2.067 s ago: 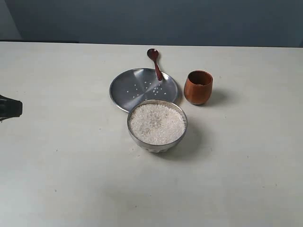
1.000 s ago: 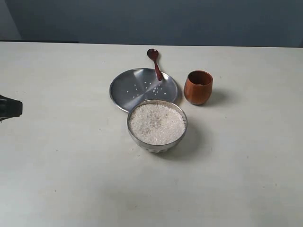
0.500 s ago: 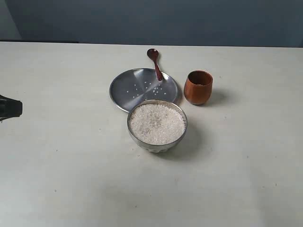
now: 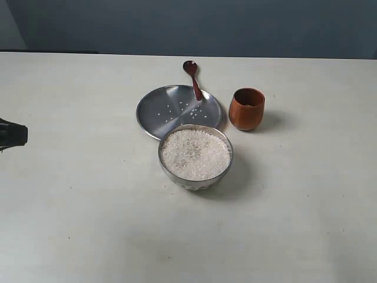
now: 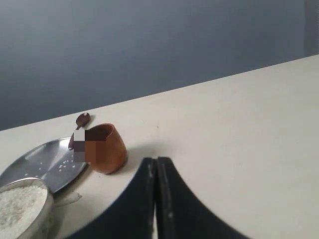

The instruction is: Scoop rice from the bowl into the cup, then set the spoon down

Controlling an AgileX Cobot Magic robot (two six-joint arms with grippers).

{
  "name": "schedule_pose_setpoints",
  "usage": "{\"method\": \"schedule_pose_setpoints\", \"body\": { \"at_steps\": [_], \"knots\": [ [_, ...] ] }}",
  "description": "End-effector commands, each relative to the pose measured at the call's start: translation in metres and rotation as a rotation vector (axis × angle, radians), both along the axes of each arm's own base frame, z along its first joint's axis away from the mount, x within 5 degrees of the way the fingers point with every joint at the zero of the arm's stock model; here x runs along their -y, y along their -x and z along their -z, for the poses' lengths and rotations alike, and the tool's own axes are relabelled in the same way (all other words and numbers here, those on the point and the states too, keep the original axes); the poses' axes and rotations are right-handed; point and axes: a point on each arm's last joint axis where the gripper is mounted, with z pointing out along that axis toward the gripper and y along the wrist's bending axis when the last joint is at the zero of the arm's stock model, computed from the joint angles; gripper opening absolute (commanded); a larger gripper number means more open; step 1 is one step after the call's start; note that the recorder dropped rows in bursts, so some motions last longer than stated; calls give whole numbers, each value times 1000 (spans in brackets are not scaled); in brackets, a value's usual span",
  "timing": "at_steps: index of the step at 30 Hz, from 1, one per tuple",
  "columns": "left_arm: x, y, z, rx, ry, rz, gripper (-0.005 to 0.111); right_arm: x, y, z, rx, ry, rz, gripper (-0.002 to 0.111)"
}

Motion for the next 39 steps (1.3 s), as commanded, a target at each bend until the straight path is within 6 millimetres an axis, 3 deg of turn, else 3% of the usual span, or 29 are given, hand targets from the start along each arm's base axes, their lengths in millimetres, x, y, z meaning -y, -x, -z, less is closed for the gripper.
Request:
{"method": "schedule_pose_setpoints", "body": {
  "at_steps": [1,9,13,16,20,22,33,39],
  "knots": [
    [0,-2,-1,6,0,-3,0,-1,0,2,-4,-13,-4,0],
    [0,-2,-1,6,0,-3,0,-5,1,2,-13,-119,-35,0],
    [0,-2,-1,6,0,-3,0,-8,1,2,-7,-13,-85,0],
    [0,-2,-1,6,0,-3,0,-17,4,4,-2,183,-219,0],
    [0,-2,-1,6,0,-3,0,-22,4,15,-16,232,-294,0],
    [0,-2,-1,6,0,-3,0,-23,3,28,-55,227,-299,0],
    [0,-2,-1,6,0,-3,0,-23,2,26,-39,210,-288,0],
    [0,-2,-1,6,0,-3,0,-16,1,26,-42,291,-179,0]
  ]
}}
